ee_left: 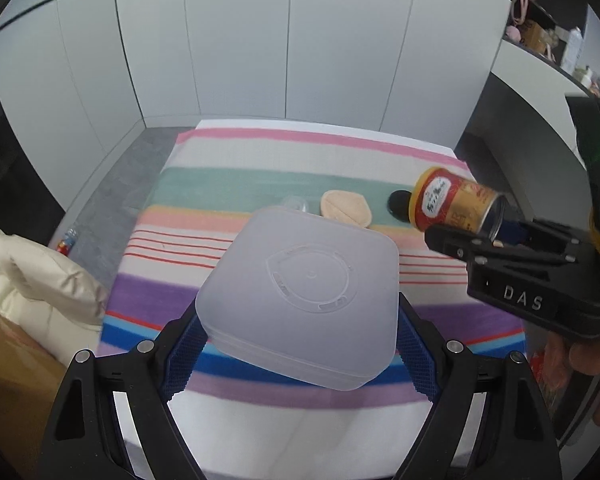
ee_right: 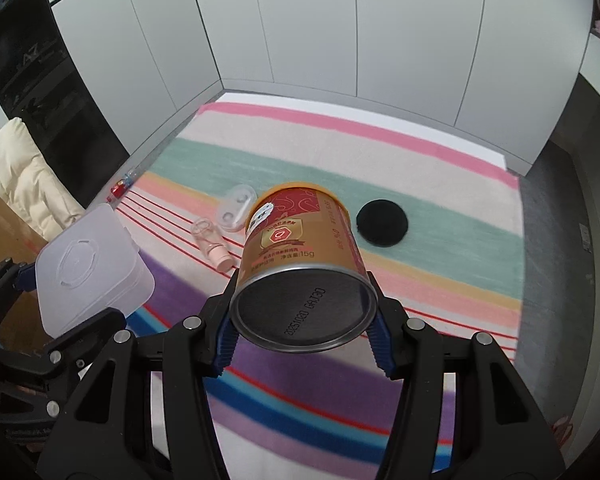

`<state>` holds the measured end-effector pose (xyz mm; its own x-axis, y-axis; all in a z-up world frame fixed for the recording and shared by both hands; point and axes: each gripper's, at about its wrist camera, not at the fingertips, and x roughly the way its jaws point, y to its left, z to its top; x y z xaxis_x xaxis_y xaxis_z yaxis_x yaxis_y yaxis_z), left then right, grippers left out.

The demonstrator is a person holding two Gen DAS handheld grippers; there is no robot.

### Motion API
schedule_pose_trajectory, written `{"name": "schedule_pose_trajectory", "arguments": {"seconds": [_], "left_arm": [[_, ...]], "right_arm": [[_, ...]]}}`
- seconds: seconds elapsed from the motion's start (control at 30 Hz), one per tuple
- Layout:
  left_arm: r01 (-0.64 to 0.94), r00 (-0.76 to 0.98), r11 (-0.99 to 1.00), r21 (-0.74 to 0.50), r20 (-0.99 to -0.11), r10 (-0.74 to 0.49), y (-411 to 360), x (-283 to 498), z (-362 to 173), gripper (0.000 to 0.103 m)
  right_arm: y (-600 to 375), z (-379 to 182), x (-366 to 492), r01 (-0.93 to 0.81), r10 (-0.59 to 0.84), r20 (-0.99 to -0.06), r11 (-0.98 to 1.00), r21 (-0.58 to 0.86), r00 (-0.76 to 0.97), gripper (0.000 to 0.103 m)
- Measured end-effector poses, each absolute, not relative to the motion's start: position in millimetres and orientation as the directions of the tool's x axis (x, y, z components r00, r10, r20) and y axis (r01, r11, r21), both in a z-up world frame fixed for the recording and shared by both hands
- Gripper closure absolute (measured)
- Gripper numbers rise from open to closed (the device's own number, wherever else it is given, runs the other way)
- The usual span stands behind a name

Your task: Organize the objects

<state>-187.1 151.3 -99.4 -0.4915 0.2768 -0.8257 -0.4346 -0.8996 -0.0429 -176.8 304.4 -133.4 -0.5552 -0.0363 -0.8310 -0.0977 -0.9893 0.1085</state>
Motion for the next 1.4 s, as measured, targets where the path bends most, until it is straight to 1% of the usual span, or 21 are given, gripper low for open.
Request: {"name": "schedule_pose_trajectory", "arguments": {"seconds": [0.07, 0.17, 0.3, 0.43, 0.6, 0.67, 0.73, 0.9, 1.0, 1.1, 1.33, 1.4], "left_arm": [[-0.438, -0.505, -0.899, -0.019, -0.822, 0.263, 151, -177, -89, 0.017], [-0.428, -0.512, -0.903, -0.024, -0.817, 0.265, 144, -163, -72, 0.017], [-0.408, -0.526, -0.912, -0.036, -0.807, 0.267, 133, -145, -52, 0.017], [-0.411, -0.554, -0.912, -0.007, -0.792, 0.256, 130, -123, -33, 0.017], [-0.39, -0.539, -0.919, -0.052, -0.796, 0.274, 120, -101, -18, 0.017], [-0.359, -0.558, -0.932, -0.043, -0.791, 0.252, 115, -90, -14, 0.017], [-0.359, -0.579, -0.933, -0.026, -0.778, 0.245, 114, -80, -11, 0.017], [-0.338, -0.604, -0.94, -0.05, -0.754, 0.258, 102, -70, -4, 0.017], [-0.324, -0.637, -0.946, -0.022, -0.734, 0.235, 92, -68, -3, 0.017], [-0.293, -0.629, -0.954, -0.064, -0.738, 0.243, 78, -74, -4, 0.017], [-0.252, -0.65, -0.964, -0.088, -0.722, 0.236, 62, -79, -4, 0.017], [-0.243, -0.653, -0.966, -0.085, -0.722, 0.228, 58, -79, -6, 0.017]], "right_arm": [[305, -118, -164, -0.1, -0.041, -0.828, -0.988, 0.117, -0.56, 0.046], [299, -99, -152, -0.107, -0.044, -0.824, -0.986, 0.126, -0.565, 0.046], [290, -70, -130, -0.114, -0.022, -0.822, -0.988, 0.105, -0.57, 0.046], [280, -47, -107, -0.113, -0.013, -0.817, -0.989, 0.095, -0.576, 0.046], [269, -26, -79, -0.121, 0.005, -0.813, -0.989, 0.08, -0.582, 0.046], [266, -21, -70, -0.125, 0.012, -0.811, -0.989, 0.076, -0.584, 0.046], [261, -18, -62, -0.119, 0.024, -0.803, -0.991, 0.058, -0.595, 0.046], [254, -16, -51, -0.113, 0.01, -0.789, -0.991, 0.075, -0.615, 0.046], [252, -13, -47, -0.098, 0.006, -0.779, -0.993, 0.071, -0.627, 0.046], [251, -15, -48, -0.094, -0.02, -0.79, -0.991, 0.098, -0.613, 0.046], [216, -19, -64, 0.003, -0.038, -0.788, -0.999, 0.047, -0.615, 0.046], [211, -22, -70, 0.011, -0.055, -0.792, -0.998, 0.061, -0.607, 0.046]]}}
